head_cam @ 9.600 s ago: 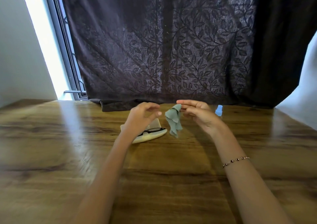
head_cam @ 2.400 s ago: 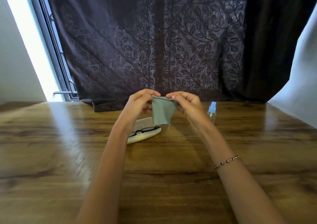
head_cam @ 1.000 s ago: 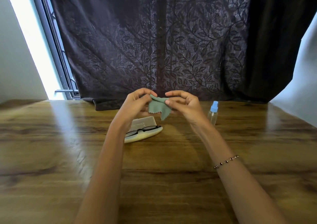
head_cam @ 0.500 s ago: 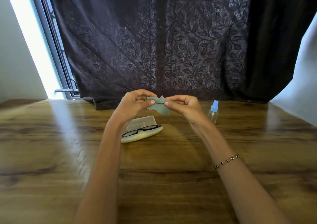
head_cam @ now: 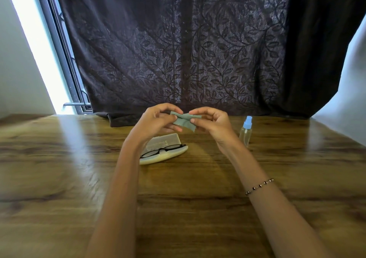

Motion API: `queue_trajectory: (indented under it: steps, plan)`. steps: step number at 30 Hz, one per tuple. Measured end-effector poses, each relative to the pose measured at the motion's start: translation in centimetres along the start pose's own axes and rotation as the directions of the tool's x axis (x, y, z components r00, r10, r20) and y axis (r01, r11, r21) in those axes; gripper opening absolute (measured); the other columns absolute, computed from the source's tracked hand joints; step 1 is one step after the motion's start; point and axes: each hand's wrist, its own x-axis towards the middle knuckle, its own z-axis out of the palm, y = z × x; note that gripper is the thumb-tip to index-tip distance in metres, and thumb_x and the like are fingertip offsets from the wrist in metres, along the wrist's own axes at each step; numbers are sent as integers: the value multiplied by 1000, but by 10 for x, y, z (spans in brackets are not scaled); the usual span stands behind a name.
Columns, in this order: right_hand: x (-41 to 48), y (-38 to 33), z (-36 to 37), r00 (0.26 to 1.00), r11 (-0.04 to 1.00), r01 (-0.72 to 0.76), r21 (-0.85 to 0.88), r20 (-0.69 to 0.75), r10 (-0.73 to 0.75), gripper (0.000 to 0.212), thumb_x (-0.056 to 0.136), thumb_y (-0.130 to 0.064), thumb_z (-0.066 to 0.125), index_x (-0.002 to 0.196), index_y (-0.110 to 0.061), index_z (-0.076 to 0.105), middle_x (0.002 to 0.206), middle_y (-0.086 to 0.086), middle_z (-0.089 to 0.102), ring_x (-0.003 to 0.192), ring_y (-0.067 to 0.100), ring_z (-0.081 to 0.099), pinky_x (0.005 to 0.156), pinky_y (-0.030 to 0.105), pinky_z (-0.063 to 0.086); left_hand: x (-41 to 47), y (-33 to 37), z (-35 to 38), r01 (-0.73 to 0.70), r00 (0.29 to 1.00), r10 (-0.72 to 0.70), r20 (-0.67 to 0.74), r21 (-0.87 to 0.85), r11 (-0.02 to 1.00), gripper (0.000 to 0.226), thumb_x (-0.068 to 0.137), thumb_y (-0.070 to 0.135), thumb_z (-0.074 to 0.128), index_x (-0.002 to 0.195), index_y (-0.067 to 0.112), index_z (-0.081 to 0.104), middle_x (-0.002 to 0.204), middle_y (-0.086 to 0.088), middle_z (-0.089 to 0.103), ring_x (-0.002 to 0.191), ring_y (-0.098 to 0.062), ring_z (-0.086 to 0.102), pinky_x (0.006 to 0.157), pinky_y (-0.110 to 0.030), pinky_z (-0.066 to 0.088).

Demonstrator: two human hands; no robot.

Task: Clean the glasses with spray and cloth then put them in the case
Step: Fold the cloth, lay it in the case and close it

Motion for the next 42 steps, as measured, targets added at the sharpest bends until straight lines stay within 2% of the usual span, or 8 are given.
queue_trajectory:
  steps: [4, 6, 14, 20, 24, 31, 35, 42]
  plan:
    - [2, 0, 2, 1000, 999, -12, 35, -21, 13, 13, 87, 0, 64, 94, -7, 73, 92, 4, 73, 84, 7, 67, 78, 22, 56, 0, 0, -1, 71, 997, -71, 6, -134, 988, 23, 98, 21, 48, 101, 12, 69, 102, -7, 72, 86, -21, 72, 89, -35, 51]
    - [2, 1, 3, 999, 996, -35, 78, -20, 36, 9, 88, -8, 66, 92, -8, 74, 93, 7, 73, 84, 10, 66, 85, 26, 54, 0, -1, -1, 37, 999, -39, -18, -66, 997, 19, 96, 25, 54, 102, 13, 68, 96, -1, 73, 83, -16, 73, 85, -31, 51]
    - [6, 9, 6, 995, 996, -92, 13, 51, 91, 30, 82, -6, 73, 111, -9, 68, 103, 12, 73, 93, 18, 70, 88, 27, 55, 6, -11, -13, 59, 998, -56, 34, -103, 993, 31, 85, 3, 66, 114, 9, 56, 92, -14, 71, 77, -17, 73, 72, -23, 59]
    - [5, 16, 18, 985, 992, -128, 19, 117, 125, 16, 82, 4, 70, 97, 0, 70, 90, 11, 72, 77, 14, 71, 67, 17, 56, 6, -23, -32, 130, 982, -163, 98, 280, 951, 18, 82, 9, 71, 96, 16, 64, 83, -2, 68, 79, -12, 63, 67, -18, 51]
    - [6, 29, 31, 977, 965, -128, -230, 136, 162, 11, 84, -10, 71, 94, -15, 74, 83, 3, 67, 76, 10, 61, 68, 20, 51, 4, -29, -41, 215, 943, -317, 106, 534, 818, 23, 80, 18, 74, 102, 16, 64, 88, 2, 61, 85, -12, 54, 65, -22, 38]
    - [5, 49, 39, 970, 884, -88, -459, 163, 181, 5, 82, -20, 73, 87, -20, 74, 66, -5, 50, 64, 9, 45, 62, 26, 36, 4, -42, -47, 287, 879, -466, 101, 669, 686, 18, 85, 26, 70, 102, 23, 69, 120, -2, 62, 115, -20, 51, 107, -39, 37]
    - [3, 47, 36, 958, 872, -88, -481, 200, 207, 11, 79, -19, 76, 89, -17, 72, 71, -3, 62, 68, 9, 55, 65, 26, 43, 3, -40, -45, 301, 865, -488, 113, 662, 686, 25, 85, 31, 69, 108, 21, 71, 122, -3, 63, 118, -20, 51, 107, -41, 37]
    - [3, 43, 28, 912, 845, -74, -530, 307, 272, 11, 75, -14, 78, 85, -16, 74, 72, -5, 63, 62, 3, 53, 61, 21, 43, 1, -37, -42, 286, 820, -541, 188, 684, 671, 16, 73, 27, 80, 85, 24, 70, 101, 1, 68, 98, -16, 59, 103, -40, 43]
